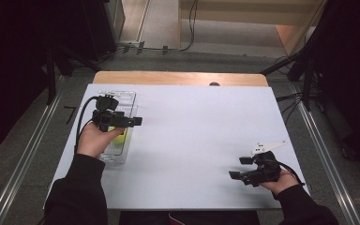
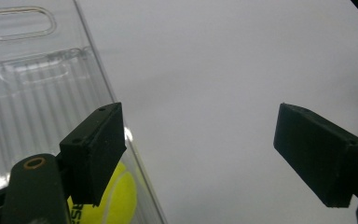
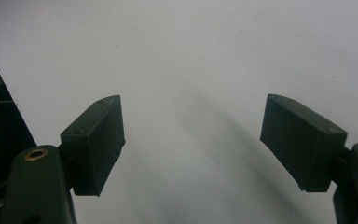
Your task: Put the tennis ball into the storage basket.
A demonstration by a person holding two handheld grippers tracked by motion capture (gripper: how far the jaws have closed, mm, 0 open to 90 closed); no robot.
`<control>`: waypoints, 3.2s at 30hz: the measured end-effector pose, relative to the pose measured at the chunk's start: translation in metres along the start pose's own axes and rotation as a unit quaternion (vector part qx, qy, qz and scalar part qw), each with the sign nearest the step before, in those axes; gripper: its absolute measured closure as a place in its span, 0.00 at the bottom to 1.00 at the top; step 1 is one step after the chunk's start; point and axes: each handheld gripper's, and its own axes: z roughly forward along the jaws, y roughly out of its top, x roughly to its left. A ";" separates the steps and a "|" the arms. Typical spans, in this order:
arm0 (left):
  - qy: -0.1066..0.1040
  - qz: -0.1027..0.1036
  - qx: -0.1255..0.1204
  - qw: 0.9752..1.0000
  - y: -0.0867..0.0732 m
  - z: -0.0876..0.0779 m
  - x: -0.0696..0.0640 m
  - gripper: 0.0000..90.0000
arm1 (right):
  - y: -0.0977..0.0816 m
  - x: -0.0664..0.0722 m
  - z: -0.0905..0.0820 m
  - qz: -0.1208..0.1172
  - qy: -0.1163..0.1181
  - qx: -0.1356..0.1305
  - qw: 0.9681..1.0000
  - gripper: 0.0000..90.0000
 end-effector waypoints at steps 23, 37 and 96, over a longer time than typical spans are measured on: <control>-0.092 0.041 0.019 0.995 -0.007 0.025 -0.034 0.19 | 0.000 -0.001 0.000 0.000 0.000 -0.001 1.000 0.22; -0.102 0.070 0.012 0.992 -0.026 0.025 -0.045 0.19 | 0.000 -0.001 -0.001 0.002 0.001 -0.003 1.000 0.22; -0.100 0.156 0.033 0.982 -0.115 0.017 -0.043 0.19 | 0.000 0.000 0.000 -0.001 -0.001 0.000 1.000 0.22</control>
